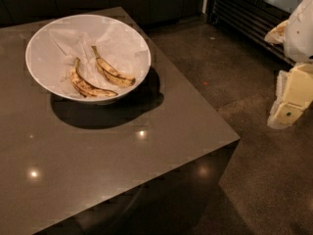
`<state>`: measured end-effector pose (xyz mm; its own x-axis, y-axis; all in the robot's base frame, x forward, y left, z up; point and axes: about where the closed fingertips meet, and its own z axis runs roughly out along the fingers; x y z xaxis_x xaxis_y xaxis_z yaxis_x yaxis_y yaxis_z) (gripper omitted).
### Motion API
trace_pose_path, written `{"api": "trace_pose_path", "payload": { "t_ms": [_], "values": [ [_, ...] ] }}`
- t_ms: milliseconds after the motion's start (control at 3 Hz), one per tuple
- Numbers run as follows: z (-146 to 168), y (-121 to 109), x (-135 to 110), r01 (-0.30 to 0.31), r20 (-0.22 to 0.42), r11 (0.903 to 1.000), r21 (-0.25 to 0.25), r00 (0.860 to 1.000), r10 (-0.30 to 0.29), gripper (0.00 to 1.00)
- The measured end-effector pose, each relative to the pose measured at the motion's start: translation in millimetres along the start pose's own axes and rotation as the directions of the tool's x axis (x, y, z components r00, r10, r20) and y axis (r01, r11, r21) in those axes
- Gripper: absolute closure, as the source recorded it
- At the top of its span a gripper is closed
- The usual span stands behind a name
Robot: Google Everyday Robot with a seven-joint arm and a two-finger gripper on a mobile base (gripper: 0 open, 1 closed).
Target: Pick banana from white bowl
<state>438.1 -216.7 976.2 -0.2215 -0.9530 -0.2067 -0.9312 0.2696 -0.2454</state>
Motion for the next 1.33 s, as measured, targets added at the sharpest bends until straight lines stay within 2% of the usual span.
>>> {"api": "trace_pose_path", "payload": {
  "t_ms": [333, 667, 1000, 1333],
  "values": [
    [0, 0, 0, 0.000, 0.000, 1.0000, 0.000, 1.000, 0.000, 0.00],
    [0, -12, -15, -0.059, -0.001, 0.9983, -0.005, 0.998, 0.059, 0.00],
    [18, -56, -80, -0.079, -0.011, 0.9944, -0.069, 0.997, 0.079, 0.00],
    [16, -60, -89, -0.069, 0.014, 0.9965, -0.047, 0.997, 0.070, 0.00]
  ]
}}
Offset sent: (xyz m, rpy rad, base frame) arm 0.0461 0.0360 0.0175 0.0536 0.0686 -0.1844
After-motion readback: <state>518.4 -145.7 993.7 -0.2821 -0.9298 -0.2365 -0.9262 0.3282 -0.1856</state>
